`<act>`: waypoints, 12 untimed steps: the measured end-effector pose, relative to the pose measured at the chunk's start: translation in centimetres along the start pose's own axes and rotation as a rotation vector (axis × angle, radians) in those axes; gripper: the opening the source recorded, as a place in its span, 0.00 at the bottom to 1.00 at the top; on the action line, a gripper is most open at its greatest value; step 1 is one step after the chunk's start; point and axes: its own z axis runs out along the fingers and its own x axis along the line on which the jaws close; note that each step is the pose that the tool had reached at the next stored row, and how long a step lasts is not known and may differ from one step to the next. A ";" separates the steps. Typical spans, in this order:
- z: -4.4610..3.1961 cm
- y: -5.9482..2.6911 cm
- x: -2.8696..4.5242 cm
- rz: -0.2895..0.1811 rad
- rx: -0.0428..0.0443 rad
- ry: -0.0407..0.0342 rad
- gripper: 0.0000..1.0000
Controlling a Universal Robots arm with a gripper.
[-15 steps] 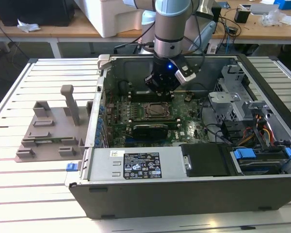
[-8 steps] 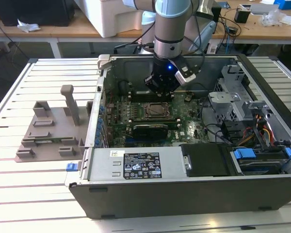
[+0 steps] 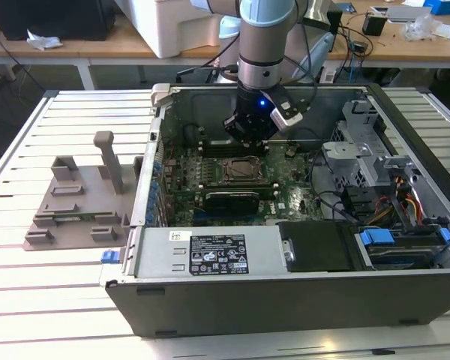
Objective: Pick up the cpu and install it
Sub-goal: 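Install the first cpu locking lever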
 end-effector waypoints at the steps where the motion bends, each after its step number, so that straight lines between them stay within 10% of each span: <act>1: -0.03 0.00 0.09 0.000 0.0006 -0.0005 0.11; 12: -3.61 0.12 0.26 0.000 0.0012 -0.0015 0.11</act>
